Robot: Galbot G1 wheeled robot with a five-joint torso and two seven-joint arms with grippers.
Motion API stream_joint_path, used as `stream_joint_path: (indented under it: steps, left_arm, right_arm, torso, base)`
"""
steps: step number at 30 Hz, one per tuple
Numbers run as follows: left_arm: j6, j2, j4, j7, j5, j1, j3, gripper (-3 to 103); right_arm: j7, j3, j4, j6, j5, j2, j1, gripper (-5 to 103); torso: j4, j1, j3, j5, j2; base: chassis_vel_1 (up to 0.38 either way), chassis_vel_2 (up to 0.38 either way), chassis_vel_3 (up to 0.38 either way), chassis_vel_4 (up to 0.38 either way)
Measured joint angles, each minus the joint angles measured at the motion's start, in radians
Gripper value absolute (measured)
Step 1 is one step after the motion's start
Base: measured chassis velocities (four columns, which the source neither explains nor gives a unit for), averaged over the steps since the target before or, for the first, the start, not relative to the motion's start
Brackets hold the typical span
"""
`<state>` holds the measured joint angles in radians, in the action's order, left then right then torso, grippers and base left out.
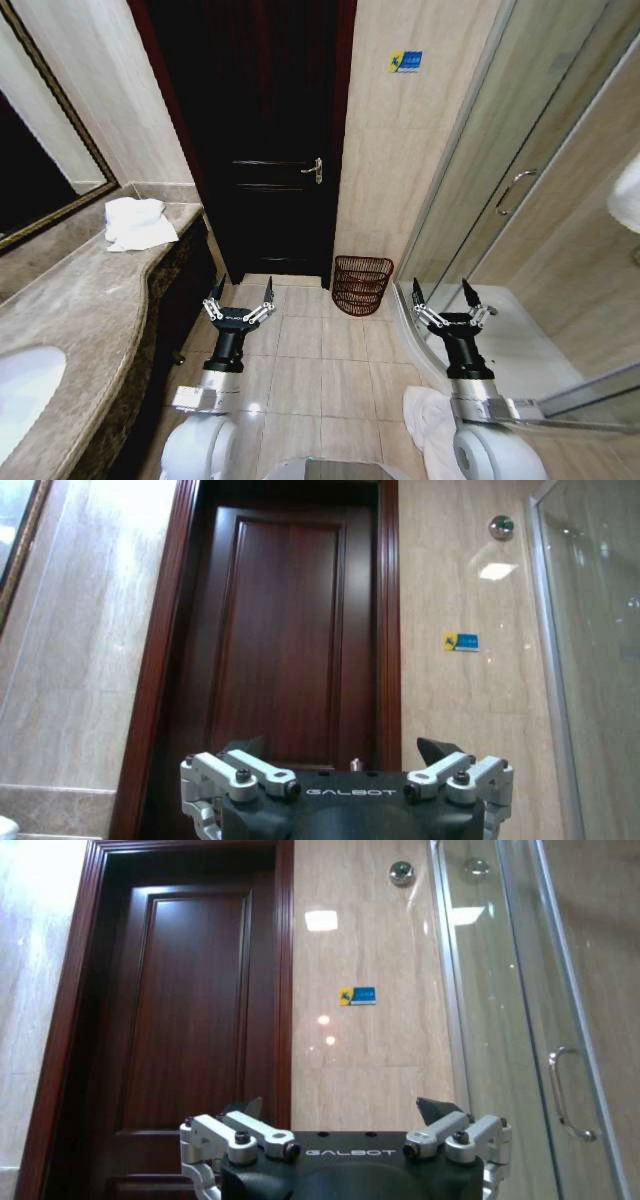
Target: Discard the used towel into the hamper.
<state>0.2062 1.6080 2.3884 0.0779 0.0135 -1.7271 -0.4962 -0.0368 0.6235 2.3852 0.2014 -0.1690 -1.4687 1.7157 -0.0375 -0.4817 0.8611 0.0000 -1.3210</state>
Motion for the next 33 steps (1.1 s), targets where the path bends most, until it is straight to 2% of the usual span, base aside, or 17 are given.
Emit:
stream_joint_path:
  steps: [13, 27, 33]
  left_arm:
    - [-0.010, 0.000, 0.005, 0.008, 0.001, -0.002, -0.004, 100]
    - [0.028, 0.000, 0.000, 0.049, -0.024, -0.006, -0.011, 100]
    - [0.034, 0.000, 0.000, 0.049, -0.026, -0.007, -0.012, 100]
  right_arm:
    - [-0.005, -0.006, -0.003, 0.002, 0.007, -0.004, -0.001, 100]
    - [-0.007, -0.007, -0.011, 0.010, 0.003, 0.001, -0.009, 100]
    - [0.046, -0.014, -0.017, 0.030, 0.024, 0.002, -0.013, 100]
  torso:
    - [-0.0002, 0.000, 0.000, 0.0000, 0.000]
    - [-0.0001, 0.000, 0.000, 0.0002, 0.000]
    - [0.0000, -0.001, 0.000, 0.0001, 0.000]
  base:
    - [-0.156, 0.142, 0.147, -0.146]
    - [-0.164, 0.173, 0.163, -0.171]
    - [-0.149, 0.135, 0.123, -0.131]
